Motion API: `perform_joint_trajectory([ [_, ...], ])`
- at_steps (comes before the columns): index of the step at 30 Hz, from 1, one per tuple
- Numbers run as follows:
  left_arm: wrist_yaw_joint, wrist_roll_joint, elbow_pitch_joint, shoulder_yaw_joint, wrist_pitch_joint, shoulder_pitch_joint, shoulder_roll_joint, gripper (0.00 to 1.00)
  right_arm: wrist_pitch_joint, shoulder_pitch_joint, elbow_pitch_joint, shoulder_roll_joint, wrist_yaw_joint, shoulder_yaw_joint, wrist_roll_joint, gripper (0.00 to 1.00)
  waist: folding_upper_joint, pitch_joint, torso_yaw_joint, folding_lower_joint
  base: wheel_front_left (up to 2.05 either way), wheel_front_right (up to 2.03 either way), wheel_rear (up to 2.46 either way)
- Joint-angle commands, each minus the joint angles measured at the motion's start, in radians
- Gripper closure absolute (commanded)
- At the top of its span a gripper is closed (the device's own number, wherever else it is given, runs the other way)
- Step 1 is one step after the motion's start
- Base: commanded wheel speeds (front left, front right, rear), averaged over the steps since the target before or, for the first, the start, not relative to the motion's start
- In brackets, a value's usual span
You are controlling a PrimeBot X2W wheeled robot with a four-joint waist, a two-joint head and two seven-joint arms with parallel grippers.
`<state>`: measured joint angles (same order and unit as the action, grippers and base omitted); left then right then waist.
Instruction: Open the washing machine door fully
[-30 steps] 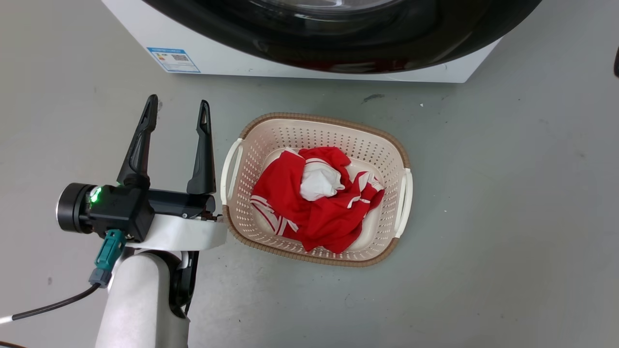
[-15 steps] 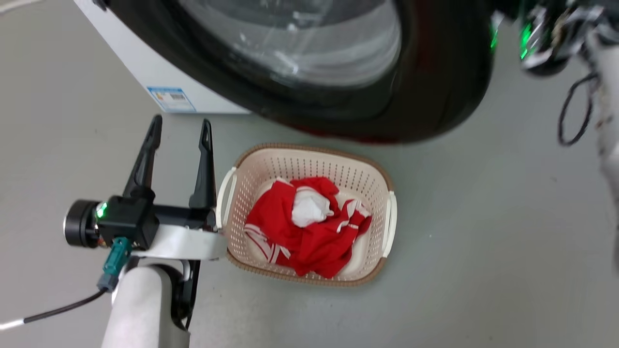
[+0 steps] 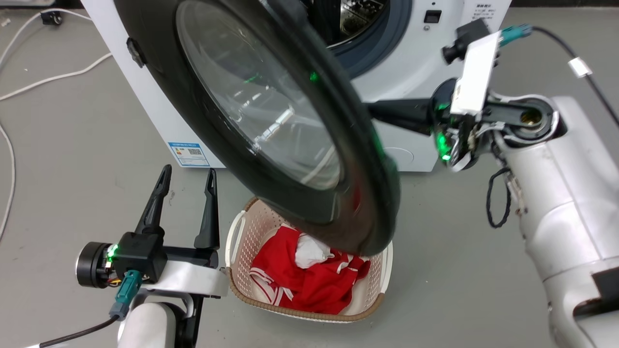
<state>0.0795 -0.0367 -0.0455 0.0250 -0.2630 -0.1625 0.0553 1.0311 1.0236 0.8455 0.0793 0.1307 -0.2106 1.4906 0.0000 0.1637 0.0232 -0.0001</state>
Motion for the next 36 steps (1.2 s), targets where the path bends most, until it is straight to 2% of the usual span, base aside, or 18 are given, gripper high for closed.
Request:
perform_joint_trajectory([
  [1,0.002,0.003,-0.002,0.003,-0.002,0.011,-0.001,0.0,0.01,-0.025,-0.015,-0.01,0.0,-0.009,0.01,1.0,0.0,-0.007,0.005,0.0001,0.0,0.0,0.0],
  [17,-0.006,-0.008,-0.015,0.024,-0.002,0.028,-0.003,0.0,-0.008,-0.134,-0.131,-0.034,0.0,-0.13,0.106,1.0,0.0,-0.028,0.014,0.0001,0.0,0.0,0.0],
  [23,-0.008,-0.01,-0.019,0.025,-0.002,0.026,-0.004,0.0,-0.068,-0.155,-0.167,-0.031,0.0,-0.186,0.148,1.0,0.0,-0.032,0.003,0.0001,0.0,0.0,0.0],
  [27,-0.008,-0.012,-0.02,0.022,-0.002,0.033,-0.004,0.0,-0.18,-0.179,-0.201,-0.03,0.0,-0.163,0.139,1.0,0.0,-0.04,-0.003,0.0001,0.0,0.0,0.0],
  [34,-0.011,-0.018,-0.033,0.012,-0.002,0.056,-0.004,0.0,-0.542,-0.319,-0.299,-0.008,0.0,-0.036,0.068,1.0,0.0,-0.075,-0.011,0.0001,0.0,0.0,0.0],
  [35,-0.011,-0.018,-0.033,0.012,-0.002,0.056,-0.004,0.0,-0.542,-0.319,-0.299,-0.008,0.0,-0.036,0.068,1.0,0.0,-0.075,-0.011,0.0001,0.0,0.0,0.0],
  [36,-0.013,-0.02,-0.036,0.006,-0.002,0.061,-0.004,0.0,-0.629,-0.373,-0.326,-0.004,0.0,0.001,0.057,1.0,0.0,-0.084,-0.015,0.0001,0.0,0.0,0.0],
])
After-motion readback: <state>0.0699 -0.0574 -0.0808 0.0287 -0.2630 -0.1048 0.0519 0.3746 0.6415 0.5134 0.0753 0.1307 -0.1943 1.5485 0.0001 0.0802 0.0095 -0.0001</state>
